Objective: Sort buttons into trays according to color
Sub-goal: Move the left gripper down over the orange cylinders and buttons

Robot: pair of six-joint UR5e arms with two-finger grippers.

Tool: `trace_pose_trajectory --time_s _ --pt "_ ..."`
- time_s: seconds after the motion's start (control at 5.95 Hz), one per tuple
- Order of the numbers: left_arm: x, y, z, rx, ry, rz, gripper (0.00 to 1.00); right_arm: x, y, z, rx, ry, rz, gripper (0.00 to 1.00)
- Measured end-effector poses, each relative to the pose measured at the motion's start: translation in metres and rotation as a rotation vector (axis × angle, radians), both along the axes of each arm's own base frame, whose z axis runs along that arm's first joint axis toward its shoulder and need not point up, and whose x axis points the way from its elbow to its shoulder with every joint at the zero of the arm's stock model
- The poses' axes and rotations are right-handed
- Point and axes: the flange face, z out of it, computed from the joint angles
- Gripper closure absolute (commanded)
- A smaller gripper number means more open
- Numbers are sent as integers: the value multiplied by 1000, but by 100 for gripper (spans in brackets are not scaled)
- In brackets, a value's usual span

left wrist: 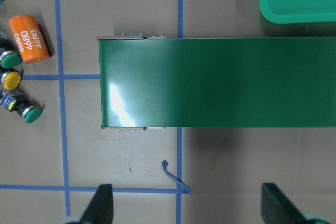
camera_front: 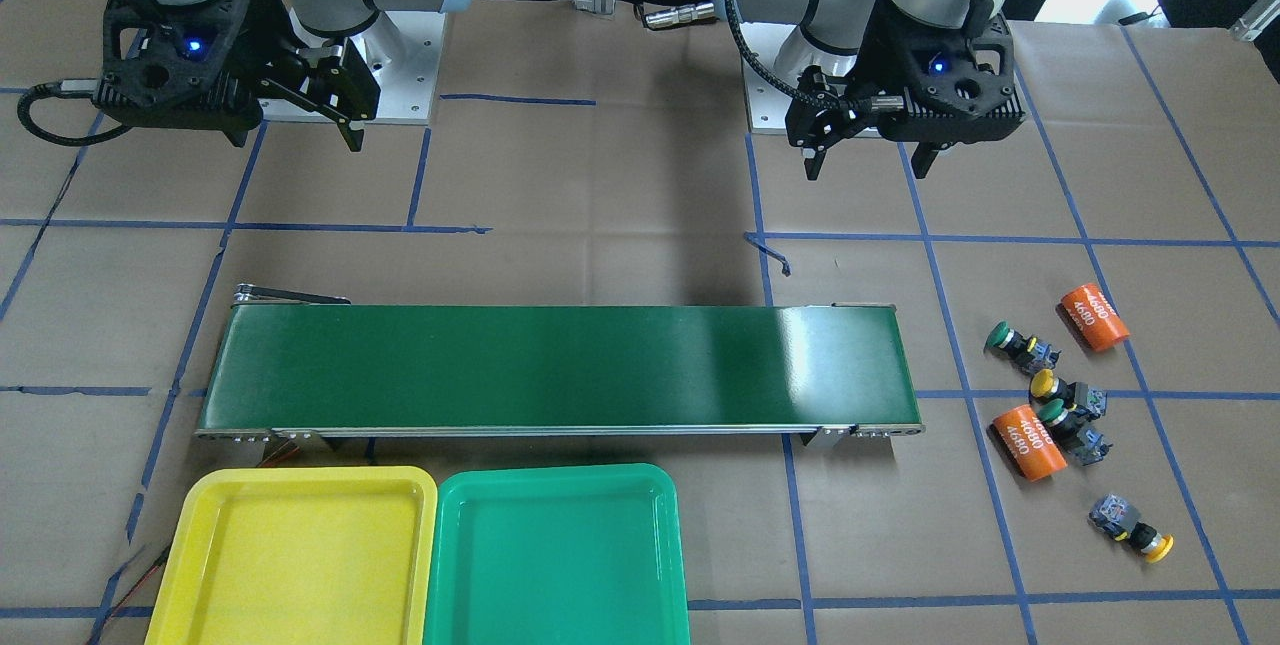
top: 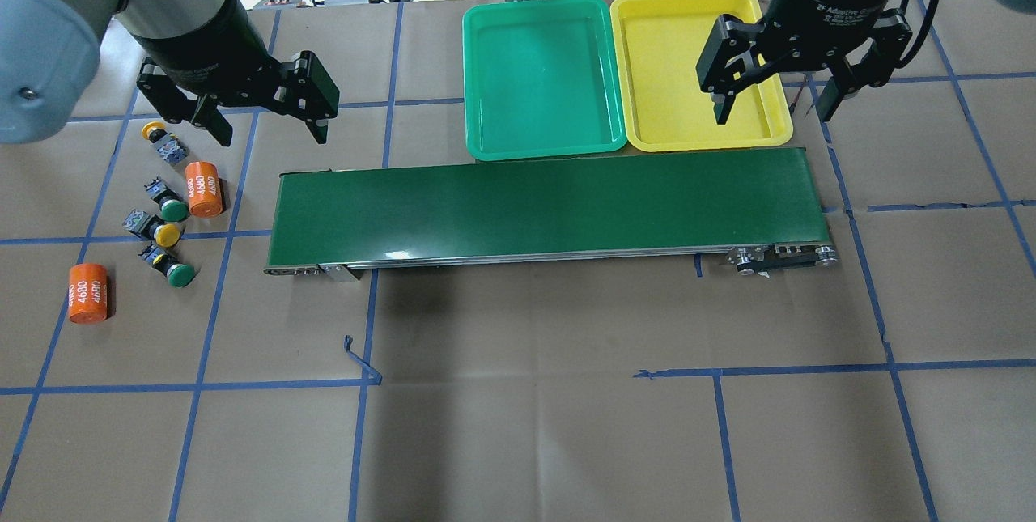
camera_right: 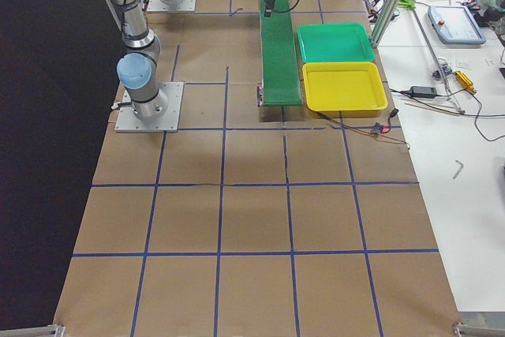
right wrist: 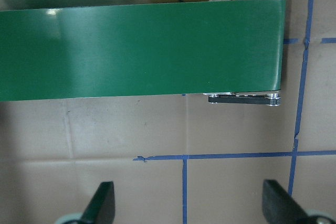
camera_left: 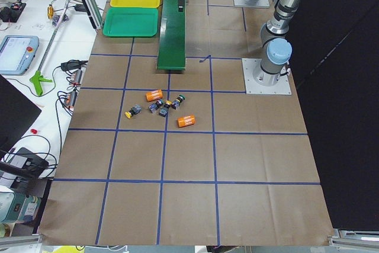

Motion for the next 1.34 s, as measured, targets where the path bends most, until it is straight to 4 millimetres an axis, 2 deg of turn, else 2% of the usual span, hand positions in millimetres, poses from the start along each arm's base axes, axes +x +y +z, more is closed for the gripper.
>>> trace_pose_trajectory --time_s 0.5,0.67,0.84,1.01,1.18,1.34 --pt "1 -1 0 -2 1 2 1 0 0 0 0 0 -1 0" --pt "7 -3 2 -7 0 13 1 0 0 0 0 0 -1 0" --pt "24 -7 5 -10 -1 35 1 0 0 0 -1 0 -1 0" --pt "56 -13 5 -8 -2 80 1 0 0 1 -2 0 -2 0" --pt "99 -19 1 4 -3 131 1 0 0 1 -2 0 -3 0" --pt "144 -23 -12 34 2 174 1 0 1 1 -2 0 -4 0"
